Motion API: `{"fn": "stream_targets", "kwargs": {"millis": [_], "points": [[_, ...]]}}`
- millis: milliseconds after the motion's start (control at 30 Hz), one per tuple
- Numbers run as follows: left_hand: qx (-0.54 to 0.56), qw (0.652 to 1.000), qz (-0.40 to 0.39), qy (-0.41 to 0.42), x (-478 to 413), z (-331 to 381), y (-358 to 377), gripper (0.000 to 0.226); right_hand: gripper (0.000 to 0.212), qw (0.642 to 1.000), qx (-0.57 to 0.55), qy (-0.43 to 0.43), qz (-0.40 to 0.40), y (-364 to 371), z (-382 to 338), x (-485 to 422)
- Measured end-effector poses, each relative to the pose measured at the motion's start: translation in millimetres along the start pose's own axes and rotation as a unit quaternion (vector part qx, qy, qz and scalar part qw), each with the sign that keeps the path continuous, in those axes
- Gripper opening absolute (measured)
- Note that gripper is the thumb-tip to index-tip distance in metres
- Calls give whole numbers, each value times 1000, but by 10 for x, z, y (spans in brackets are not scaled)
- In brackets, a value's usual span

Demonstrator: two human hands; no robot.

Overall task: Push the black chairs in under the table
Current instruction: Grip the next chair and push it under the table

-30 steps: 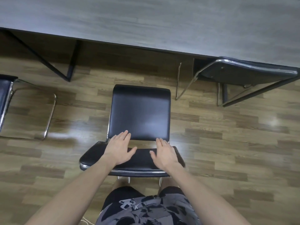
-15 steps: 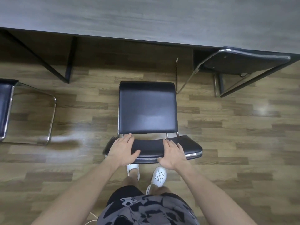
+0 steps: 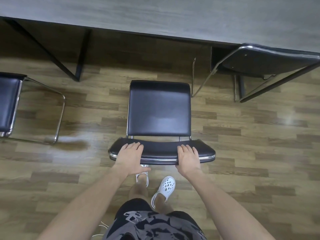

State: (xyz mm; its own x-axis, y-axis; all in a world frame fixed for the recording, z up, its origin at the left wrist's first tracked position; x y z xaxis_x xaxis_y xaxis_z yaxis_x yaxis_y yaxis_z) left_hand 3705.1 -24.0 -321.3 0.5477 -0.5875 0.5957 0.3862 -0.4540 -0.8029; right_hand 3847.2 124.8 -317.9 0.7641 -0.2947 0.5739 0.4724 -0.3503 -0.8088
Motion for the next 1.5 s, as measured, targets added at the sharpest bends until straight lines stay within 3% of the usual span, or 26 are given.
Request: {"fn": "stream_targets", "kwargs": {"millis": [233, 567, 1233, 1500], "points": [[-20, 999, 37, -16, -48, 0, 16, 75, 48, 999, -2, -2, 39, -19, 8, -30], [-28, 999, 36, -14, -121, -3, 57, 67, 41, 999, -2, 1, 43, -75, 22, -53], [-35, 998, 40, -19, -320, -75, -140, 98, 55, 999, -16, 16, 33, -239, 48, -269], [-59, 997, 52, -19, -518, -119, -321, 102, 89, 999, -2, 22, 31, -354, 97, -457]]}}
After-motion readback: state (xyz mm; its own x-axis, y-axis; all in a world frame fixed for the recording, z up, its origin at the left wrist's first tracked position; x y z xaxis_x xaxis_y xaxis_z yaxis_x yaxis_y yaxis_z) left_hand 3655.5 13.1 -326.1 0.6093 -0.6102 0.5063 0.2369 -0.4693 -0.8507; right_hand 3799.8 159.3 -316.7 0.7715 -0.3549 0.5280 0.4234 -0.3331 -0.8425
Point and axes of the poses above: each hand's wrist, its own x-axis away from the middle knuckle, its own y-axis out of the palm, z = x × y, the point moved 9 cm from there along -x, towards the middle knuckle, and after that the axes turned 11 degrees about -y, right-handed, at the moved point
